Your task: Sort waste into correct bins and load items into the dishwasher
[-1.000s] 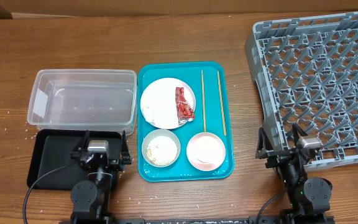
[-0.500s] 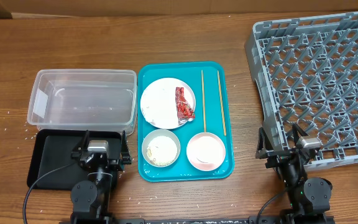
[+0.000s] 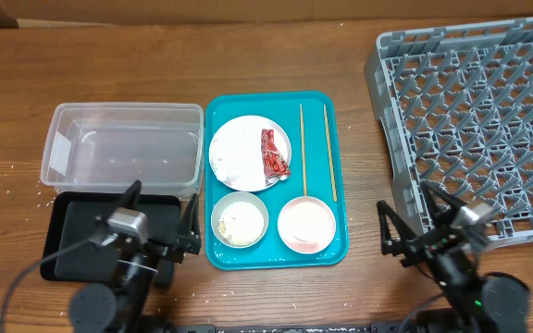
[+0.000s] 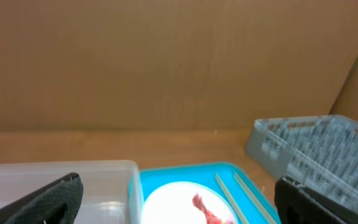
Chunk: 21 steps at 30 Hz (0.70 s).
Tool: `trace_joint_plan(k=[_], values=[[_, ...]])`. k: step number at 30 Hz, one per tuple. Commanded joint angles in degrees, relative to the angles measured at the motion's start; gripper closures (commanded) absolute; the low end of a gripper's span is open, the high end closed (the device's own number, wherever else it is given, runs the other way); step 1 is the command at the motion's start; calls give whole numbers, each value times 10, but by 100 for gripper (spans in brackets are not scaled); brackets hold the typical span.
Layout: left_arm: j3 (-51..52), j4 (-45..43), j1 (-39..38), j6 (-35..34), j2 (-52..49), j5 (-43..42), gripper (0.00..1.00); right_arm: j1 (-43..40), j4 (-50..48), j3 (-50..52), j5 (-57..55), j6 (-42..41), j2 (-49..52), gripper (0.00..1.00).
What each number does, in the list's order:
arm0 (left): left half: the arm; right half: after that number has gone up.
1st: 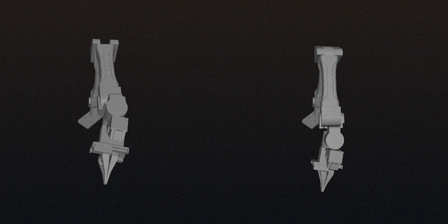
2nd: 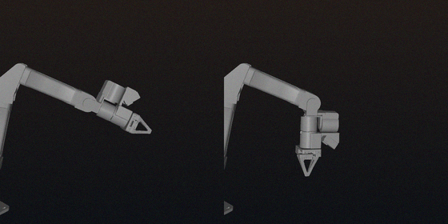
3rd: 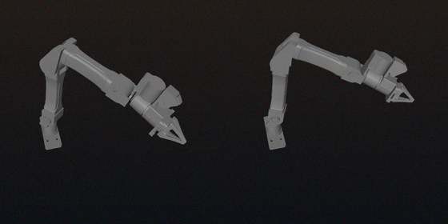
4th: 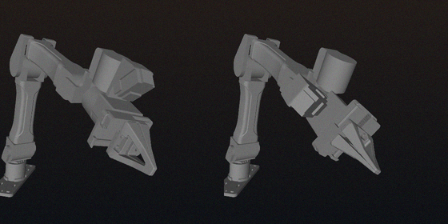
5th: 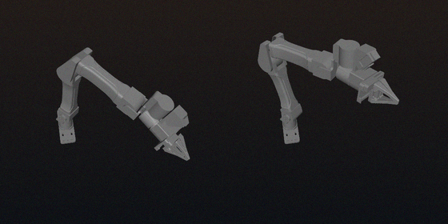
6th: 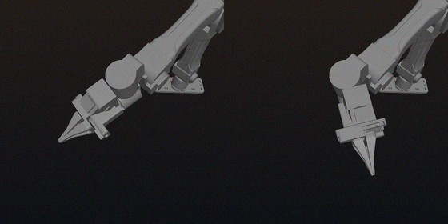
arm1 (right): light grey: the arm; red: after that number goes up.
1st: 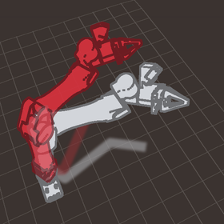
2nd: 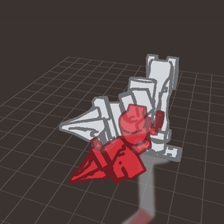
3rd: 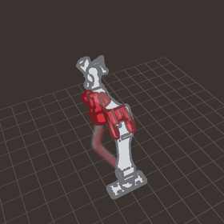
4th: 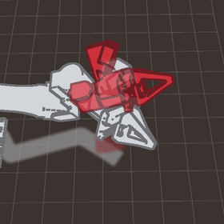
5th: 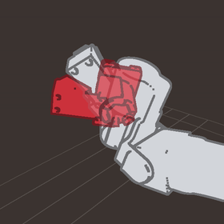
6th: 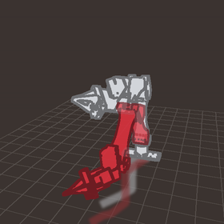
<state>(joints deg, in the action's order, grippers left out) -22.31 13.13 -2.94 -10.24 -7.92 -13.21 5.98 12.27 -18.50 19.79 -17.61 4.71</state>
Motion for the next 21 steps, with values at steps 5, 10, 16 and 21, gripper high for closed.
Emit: trace_joint_plan(k=[5, 10, 16, 21], values=[[-364, 344, 3, -5, -331, -38, 0, -4, 250, -295, -23, 0, 228, 0], [-534, 512, 3, -26, -498, -67, 0, -4, 347, -416, -21, 14, 366, 0], [-558, 529, -26, -50, -615, -209, 6, -5, 401, -435, -12, 12, 448, 0], [-553, 536, -225, -136, -714, 18, 17, -5, 420, -435, -13, 3, 497, 0]])
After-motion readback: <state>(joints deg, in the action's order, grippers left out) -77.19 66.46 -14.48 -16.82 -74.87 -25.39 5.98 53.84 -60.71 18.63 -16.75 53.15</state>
